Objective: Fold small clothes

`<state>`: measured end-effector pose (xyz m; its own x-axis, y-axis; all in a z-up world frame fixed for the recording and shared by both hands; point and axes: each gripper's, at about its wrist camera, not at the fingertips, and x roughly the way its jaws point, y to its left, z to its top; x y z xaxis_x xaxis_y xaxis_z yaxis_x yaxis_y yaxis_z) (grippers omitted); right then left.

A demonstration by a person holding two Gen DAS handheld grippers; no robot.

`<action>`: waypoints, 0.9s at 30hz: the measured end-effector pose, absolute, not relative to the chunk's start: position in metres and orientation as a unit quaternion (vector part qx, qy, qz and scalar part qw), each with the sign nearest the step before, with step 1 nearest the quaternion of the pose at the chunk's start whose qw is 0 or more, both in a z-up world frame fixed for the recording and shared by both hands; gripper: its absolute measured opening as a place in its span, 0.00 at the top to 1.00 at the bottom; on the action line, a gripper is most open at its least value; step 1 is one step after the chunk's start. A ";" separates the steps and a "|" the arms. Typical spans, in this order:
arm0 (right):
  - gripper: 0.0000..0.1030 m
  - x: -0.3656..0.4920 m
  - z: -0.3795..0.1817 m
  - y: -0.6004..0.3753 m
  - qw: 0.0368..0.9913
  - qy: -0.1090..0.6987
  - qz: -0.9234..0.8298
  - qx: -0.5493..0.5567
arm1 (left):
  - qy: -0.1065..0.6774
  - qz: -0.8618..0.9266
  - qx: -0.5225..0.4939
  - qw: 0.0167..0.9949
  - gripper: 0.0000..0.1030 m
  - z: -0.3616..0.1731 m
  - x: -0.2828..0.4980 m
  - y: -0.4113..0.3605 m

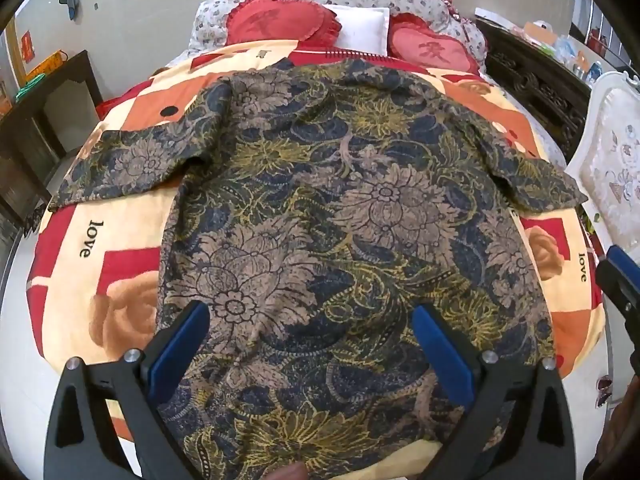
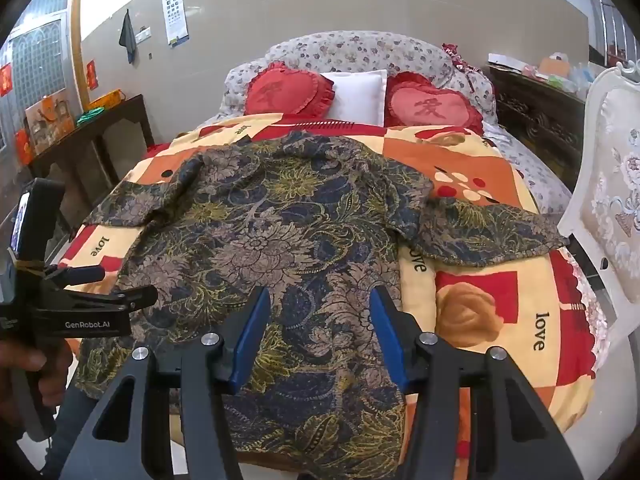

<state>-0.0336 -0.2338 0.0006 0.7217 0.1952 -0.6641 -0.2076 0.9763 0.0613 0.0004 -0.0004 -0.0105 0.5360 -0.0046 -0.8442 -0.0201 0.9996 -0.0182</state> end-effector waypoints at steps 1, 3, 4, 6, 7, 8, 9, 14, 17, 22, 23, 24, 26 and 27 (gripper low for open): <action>0.48 -0.034 0.000 -0.234 0.928 0.358 0.107 -0.010 | 0.483 0.004 -0.013 0.875 0.00 -0.012 0.001 0.000; 0.48 -0.031 -0.002 -0.229 0.924 0.368 0.102 -0.019 | 0.485 0.005 -0.014 0.874 0.00 -0.015 0.000 0.002; 0.48 -0.030 -0.003 -0.228 0.924 0.369 0.102 -0.019 | 0.487 0.006 -0.015 0.873 0.00 -0.016 0.001 0.003; 0.48 -0.028 -0.003 -0.226 0.923 0.371 0.101 -0.022 | 0.487 0.008 -0.016 0.873 0.00 -0.017 0.001 0.004; 0.48 -0.027 -0.003 -0.225 0.923 0.371 0.100 -0.024 | 0.488 0.009 -0.015 0.873 0.00 -0.017 0.001 0.004; 0.48 -0.033 -0.004 -0.228 0.925 0.364 0.103 -0.016 | 0.488 0.010 -0.015 0.873 0.00 -0.018 0.001 0.004; 0.48 -0.033 -0.004 -0.227 0.925 0.365 0.103 -0.015 | 0.489 0.010 -0.015 0.872 0.00 -0.018 0.002 0.004; 0.48 -0.033 -0.006 -0.228 0.924 0.366 0.108 -0.017 | 0.489 0.006 -0.015 0.872 0.00 -0.020 0.002 0.004; 0.48 -0.032 -0.005 -0.226 0.924 0.367 0.107 -0.012 | 0.493 0.007 -0.015 0.870 0.00 -0.023 0.003 0.004; 0.48 -0.028 -0.006 -0.219 0.923 0.370 0.107 -0.013 | 0.496 0.010 -0.013 0.868 0.00 -0.029 0.001 0.010; 0.48 -0.027 -0.007 -0.219 0.921 0.373 0.109 -0.015 | 0.496 0.011 -0.010 0.868 0.00 -0.031 0.000 0.013; 0.48 -0.028 -0.008 -0.217 0.920 0.377 0.110 -0.017 | 0.497 0.012 -0.006 0.868 0.00 -0.034 -0.001 0.015; 0.48 -0.029 -0.015 -0.216 0.916 0.386 0.109 -0.019 | 0.503 0.010 0.000 0.864 0.00 -0.042 -0.003 0.020; 0.48 -0.031 -0.020 -0.216 0.913 0.392 0.111 -0.018 | 0.504 0.006 0.003 0.864 0.00 -0.046 -0.005 0.023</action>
<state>-0.0308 -0.2158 -0.0205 0.6674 0.1877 -0.7206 -0.2164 0.9748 0.0535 -0.0051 0.0231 -0.0460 0.4924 0.0140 -0.8702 -0.0082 0.9999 0.0115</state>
